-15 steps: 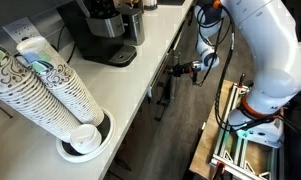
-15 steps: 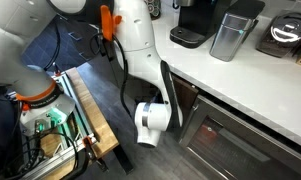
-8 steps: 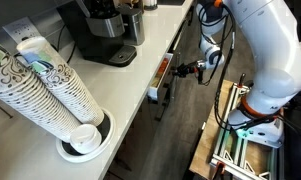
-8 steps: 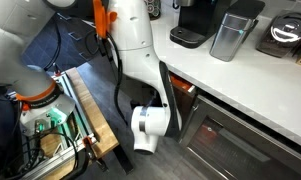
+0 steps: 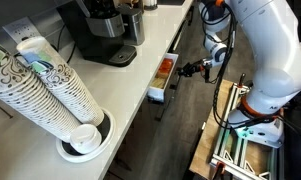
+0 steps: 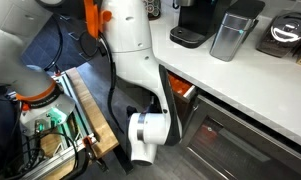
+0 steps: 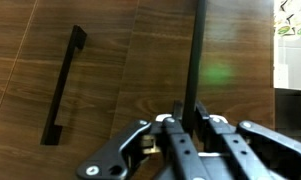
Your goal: Open the top drawer
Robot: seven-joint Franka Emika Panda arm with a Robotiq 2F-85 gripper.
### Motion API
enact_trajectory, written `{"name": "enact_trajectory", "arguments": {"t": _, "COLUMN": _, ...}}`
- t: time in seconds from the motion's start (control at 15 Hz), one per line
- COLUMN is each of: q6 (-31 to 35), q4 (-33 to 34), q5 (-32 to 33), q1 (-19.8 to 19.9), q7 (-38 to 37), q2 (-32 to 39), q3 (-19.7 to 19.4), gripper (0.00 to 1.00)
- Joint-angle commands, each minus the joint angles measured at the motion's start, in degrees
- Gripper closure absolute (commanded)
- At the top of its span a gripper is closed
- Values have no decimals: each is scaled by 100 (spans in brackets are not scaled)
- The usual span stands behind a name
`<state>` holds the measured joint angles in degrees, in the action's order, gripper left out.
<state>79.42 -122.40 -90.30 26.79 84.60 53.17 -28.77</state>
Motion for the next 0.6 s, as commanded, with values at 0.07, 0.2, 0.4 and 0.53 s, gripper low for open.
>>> {"name": "enact_trajectory", "arguments": {"t": 0.07, "q6": -67, "q4": 68, "q5": 297, "q1": 361, "q7": -134, "q2": -75, "q3": -115, "gripper": 95}}
{"name": "enact_trajectory", "arguments": {"t": 0.2, "q6": -81, "q4": 77, "q5": 379, "q1": 445, "q7": -137, "q2": -76, "q3": -119, "gripper": 95}}
{"name": "enact_trajectory", "arguments": {"t": 0.4, "q6": -84, "q4": 109, "q5": 459, "q1": 559, "q7": -177, "q2": -55, "q3": -130, "gripper": 95}}
{"name": "enact_trajectory", "arguments": {"t": 0.53, "q6": -82, "q4": 112, "q5": 471, "q1": 623, "q7": -186, "q2": -58, "q3": -131, "gripper": 95}}
